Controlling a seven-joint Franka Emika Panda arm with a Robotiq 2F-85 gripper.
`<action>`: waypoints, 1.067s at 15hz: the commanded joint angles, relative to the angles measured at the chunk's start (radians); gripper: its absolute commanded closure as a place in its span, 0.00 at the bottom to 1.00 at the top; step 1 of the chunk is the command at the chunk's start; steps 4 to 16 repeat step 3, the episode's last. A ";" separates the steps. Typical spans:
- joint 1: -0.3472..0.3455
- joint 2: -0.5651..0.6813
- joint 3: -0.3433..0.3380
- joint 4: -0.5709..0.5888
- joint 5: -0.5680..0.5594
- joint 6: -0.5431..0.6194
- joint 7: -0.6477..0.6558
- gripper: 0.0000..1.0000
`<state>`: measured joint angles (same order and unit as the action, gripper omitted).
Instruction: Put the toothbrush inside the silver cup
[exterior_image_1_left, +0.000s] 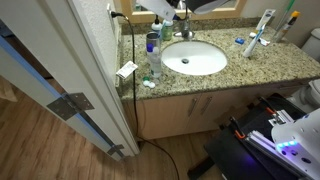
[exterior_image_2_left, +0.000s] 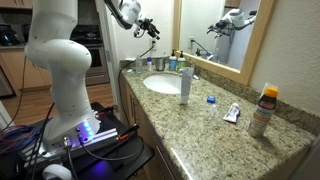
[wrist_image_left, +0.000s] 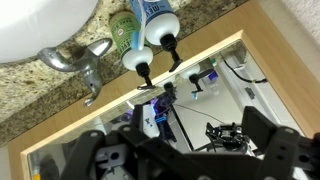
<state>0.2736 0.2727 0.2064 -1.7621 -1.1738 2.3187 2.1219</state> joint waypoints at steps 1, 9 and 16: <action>0.007 -0.023 -0.010 -0.004 0.017 -0.001 -0.018 0.00; 0.008 -0.026 -0.010 -0.004 0.015 -0.001 -0.016 0.00; 0.008 -0.026 -0.010 -0.004 0.015 -0.001 -0.016 0.00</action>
